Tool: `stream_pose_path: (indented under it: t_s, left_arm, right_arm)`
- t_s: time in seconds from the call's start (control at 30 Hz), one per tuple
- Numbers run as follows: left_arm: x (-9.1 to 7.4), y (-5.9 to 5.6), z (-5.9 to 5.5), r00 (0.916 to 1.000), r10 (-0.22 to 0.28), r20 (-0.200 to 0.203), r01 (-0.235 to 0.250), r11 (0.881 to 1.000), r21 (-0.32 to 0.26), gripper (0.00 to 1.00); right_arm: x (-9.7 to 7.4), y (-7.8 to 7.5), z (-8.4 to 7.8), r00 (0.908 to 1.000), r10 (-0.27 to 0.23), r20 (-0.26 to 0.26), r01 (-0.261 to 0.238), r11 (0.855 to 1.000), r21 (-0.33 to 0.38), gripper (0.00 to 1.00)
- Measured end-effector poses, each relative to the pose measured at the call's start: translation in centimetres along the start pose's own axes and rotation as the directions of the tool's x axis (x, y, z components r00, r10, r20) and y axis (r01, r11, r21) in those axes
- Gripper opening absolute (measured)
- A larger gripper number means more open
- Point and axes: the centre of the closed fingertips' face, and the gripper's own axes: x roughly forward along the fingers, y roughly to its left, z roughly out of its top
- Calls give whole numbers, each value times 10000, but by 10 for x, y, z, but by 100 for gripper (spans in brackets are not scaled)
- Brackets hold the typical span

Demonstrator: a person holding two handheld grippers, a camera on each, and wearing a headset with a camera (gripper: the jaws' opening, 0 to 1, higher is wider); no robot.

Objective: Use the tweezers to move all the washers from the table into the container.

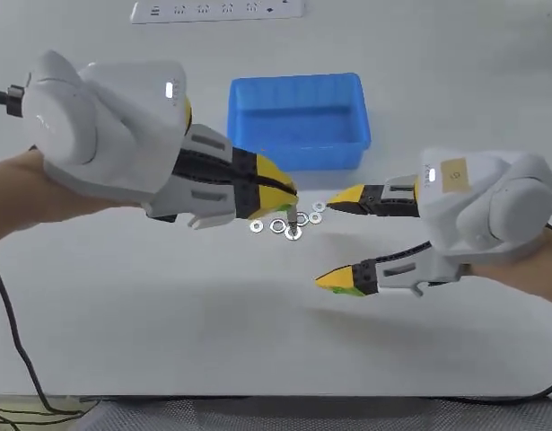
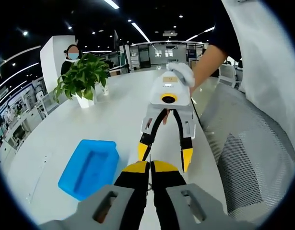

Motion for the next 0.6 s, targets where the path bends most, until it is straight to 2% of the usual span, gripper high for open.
stream_pose_path:
  t_s: [0.13, 0.2, 0.37, 0.57, 0.6]
  left_arm:
    - [2, -3, -3, 9997, -212, -132, 211, 9997, -100, 5]
    - [3, -1, -4, 9997, -134, -191, 136, 9999, 86, 5]
    - [4, -3, -12, 9987, -297, -417, 304, 9994, 160, 5]
    - [3, 0, -12, 9993, -359, -104, 353, 9980, -517, 5]
    - [2, 1, -12, 9993, -362, -77, 358, 9983, -461, 5]
  right_arm:
    - [2, 1, 2, 10000, 63, 31, -63, 10000, 8, 54]
    - [2, 0, 2, 10000, 35, 24, -35, 10000, -2, 54]
    - [3, -1, 0, 10000, 37, -51, -37, 10000, 73, 54]
    - [7, 1, 0, 9999, 130, -29, -129, 9998, 127, 54]
    - [9, 1, 1, 9998, 177, -32, -177, 9998, 137, 54]
